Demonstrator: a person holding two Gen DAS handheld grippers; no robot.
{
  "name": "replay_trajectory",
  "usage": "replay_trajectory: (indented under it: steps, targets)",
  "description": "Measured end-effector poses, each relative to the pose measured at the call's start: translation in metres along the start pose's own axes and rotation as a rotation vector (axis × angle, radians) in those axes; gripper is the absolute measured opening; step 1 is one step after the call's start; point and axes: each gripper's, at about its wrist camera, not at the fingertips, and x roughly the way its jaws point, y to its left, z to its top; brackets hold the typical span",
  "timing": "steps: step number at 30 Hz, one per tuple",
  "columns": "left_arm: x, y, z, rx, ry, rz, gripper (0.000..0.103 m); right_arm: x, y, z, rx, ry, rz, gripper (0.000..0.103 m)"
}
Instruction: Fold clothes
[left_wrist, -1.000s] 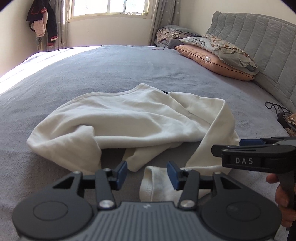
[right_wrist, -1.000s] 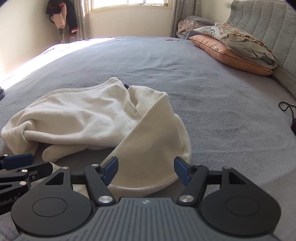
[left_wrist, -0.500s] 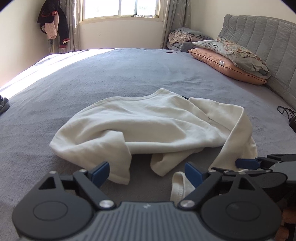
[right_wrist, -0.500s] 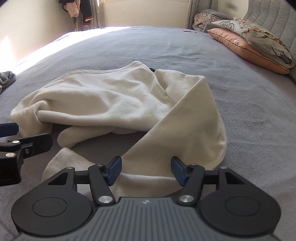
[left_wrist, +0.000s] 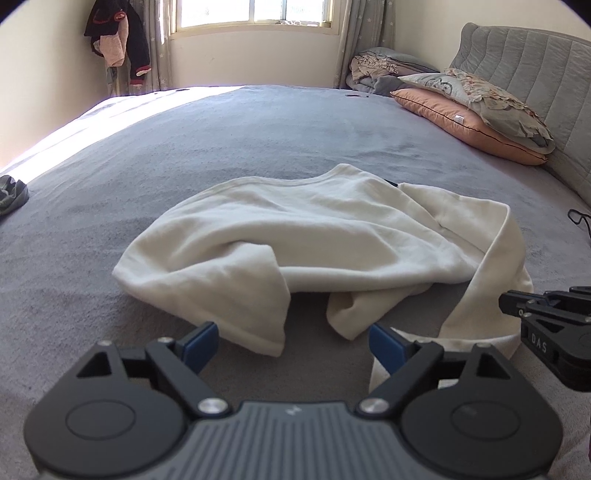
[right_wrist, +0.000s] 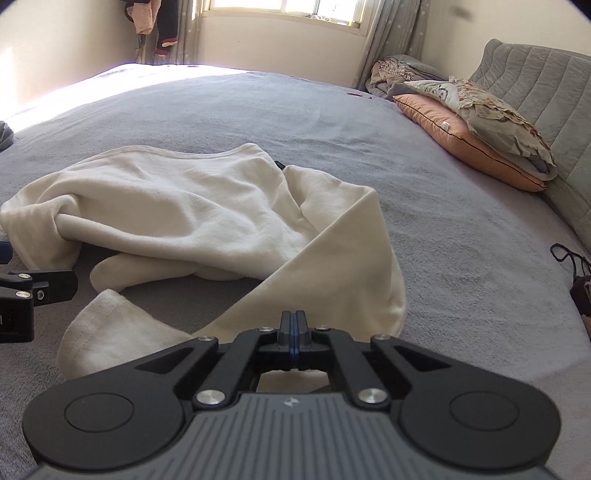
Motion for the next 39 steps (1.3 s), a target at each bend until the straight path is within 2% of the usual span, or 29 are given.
replay_trajectory:
  steps: [5,8,11,13,15,21,26,32,39]
  targets:
    - [0.003,0.007,0.002,-0.004,-0.009,0.012,0.090,-0.018,-0.037,0.013,0.075,-0.067,-0.062,0.000]
    - [0.005,0.012,0.004,-0.021,-0.015,0.021,0.090,-0.021,-0.058,0.015,0.139,-0.056,-0.036,0.000]
    - [0.003,0.019,0.007,-0.031,-0.032,0.026,0.090,-0.017,-0.072,0.012,0.210,-0.038,0.012,0.010]
    - [0.004,0.025,0.010,-0.044,-0.044,0.034,0.090,-0.015,-0.072,0.012,0.208,-0.034,0.029,0.035]
    - [0.005,0.030,0.011,-0.068,-0.045,0.040,0.089,-0.015,-0.070,0.013,0.196,-0.046,0.042,0.041]
    - [0.008,0.045,0.019,-0.134,-0.031,0.010,0.089,-0.008,-0.062,0.025,0.159,-0.014,0.074,0.044]
    - [0.011,0.058,0.022,-0.201,-0.011,-0.008,0.089,0.010,-0.052,0.053,0.154,-0.005,0.155,0.044]
    - [0.017,0.068,0.023,-0.234,0.016,-0.036,0.089,0.045,-0.036,0.092,0.141,-0.004,0.236,0.044]
    - [0.024,0.071,0.022,-0.250,0.031,-0.059,0.089,0.089,-0.015,0.121,0.099,-0.003,0.254,0.043]
